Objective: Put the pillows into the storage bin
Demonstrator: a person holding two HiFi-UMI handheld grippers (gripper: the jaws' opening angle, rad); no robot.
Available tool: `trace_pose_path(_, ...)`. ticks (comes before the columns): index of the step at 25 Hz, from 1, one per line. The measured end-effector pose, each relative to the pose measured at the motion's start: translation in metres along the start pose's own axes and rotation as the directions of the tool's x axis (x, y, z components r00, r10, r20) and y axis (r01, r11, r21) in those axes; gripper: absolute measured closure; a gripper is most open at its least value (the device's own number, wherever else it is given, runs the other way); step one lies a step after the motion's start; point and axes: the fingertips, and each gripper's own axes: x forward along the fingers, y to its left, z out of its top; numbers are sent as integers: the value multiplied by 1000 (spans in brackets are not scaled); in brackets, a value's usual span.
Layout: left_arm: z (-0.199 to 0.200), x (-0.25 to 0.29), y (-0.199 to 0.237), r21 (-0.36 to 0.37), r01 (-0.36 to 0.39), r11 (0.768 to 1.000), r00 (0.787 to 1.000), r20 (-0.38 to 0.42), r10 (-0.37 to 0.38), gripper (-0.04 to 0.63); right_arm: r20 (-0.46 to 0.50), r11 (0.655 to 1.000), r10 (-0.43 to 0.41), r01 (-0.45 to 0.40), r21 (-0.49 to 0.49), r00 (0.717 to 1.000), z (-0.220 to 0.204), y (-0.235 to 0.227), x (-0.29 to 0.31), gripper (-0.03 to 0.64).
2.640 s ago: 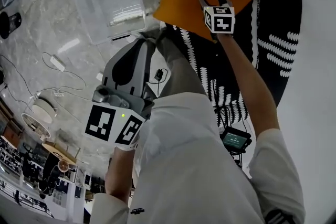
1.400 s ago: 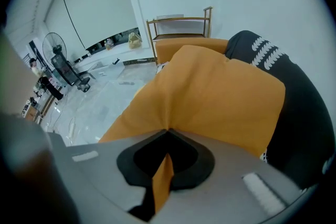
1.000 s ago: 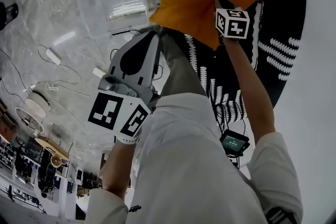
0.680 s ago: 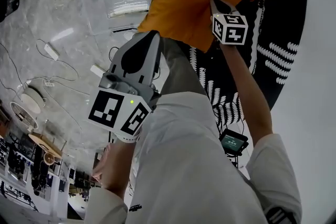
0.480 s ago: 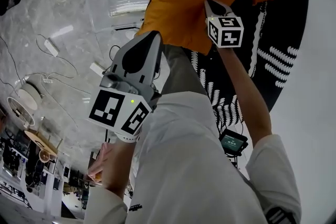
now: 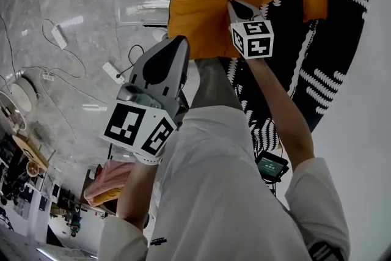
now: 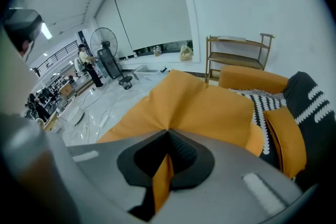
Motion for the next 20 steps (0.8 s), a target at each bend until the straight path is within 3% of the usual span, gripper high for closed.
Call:
trace_pose_path(11, 21, -61, 78, -86, -70, 994, 994, 73, 77, 588, -68, 993, 92, -97, -74, 993, 33, 101, 75, 603)
trace_pose_path(20, 31, -98, 135, -130, -97, 987, 989, 99, 110, 588, -143, 995, 57, -69, -77, 988, 41, 137, 146, 603)
